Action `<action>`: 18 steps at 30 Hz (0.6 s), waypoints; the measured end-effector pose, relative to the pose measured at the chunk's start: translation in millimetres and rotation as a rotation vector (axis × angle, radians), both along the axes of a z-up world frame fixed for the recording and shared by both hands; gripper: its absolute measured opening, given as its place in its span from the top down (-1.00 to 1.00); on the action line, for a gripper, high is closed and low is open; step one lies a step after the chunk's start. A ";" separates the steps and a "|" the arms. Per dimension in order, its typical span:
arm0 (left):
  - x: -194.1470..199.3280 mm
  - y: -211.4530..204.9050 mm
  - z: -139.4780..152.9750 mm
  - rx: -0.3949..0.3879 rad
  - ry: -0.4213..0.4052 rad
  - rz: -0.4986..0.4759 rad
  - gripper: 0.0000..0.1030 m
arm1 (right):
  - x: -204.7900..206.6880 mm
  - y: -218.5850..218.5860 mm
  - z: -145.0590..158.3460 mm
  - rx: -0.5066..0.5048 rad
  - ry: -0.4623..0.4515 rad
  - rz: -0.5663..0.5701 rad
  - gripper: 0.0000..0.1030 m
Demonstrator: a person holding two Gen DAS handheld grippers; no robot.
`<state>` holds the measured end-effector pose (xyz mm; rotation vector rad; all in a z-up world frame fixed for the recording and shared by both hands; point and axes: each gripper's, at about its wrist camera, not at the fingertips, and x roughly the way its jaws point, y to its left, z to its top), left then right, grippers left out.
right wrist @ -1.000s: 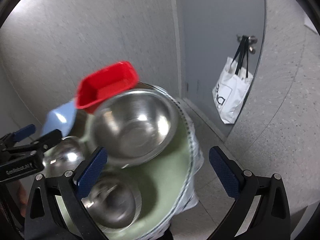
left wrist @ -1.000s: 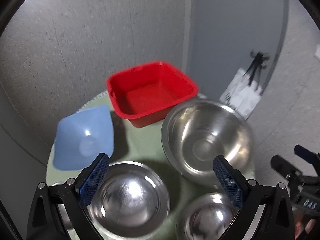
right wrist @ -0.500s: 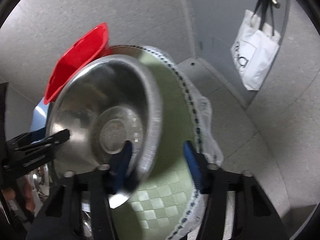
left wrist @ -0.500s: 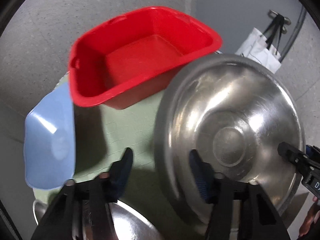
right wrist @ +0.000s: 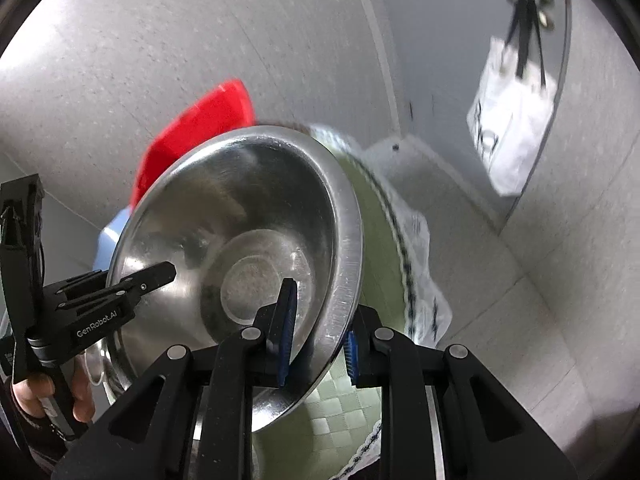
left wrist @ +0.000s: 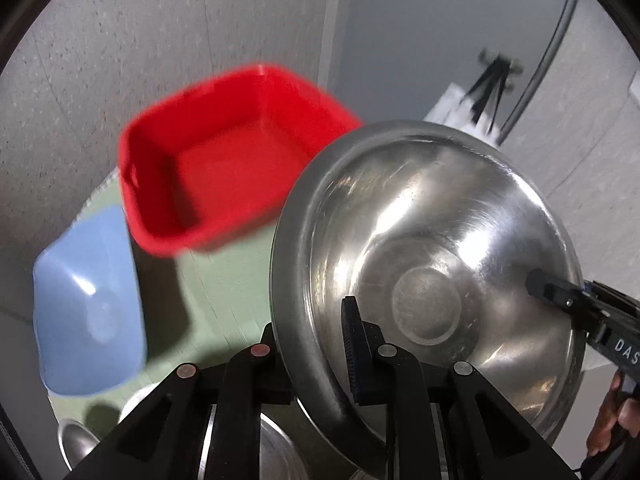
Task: Organize plates and bowls
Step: 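Grasp the large steel bowl rim with the left gripper and place it into the red basin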
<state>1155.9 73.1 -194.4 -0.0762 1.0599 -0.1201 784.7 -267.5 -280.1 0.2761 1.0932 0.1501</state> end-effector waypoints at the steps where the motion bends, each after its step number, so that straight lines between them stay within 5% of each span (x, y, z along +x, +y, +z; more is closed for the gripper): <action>1: 3.1 12.3 9.1 -0.027 -0.023 0.002 0.71 | 3.7 3.2 13.1 0.001 -0.027 0.008 0.59; 8: 49.9 103.5 39.7 -0.053 -0.117 0.088 0.71 | 72.0 52.6 67.6 -0.025 -0.155 0.103 0.59; 18: 168.0 207.3 -19.7 -0.034 0.004 0.144 0.71 | 184.0 110.6 -0.3 0.096 -0.009 0.127 0.55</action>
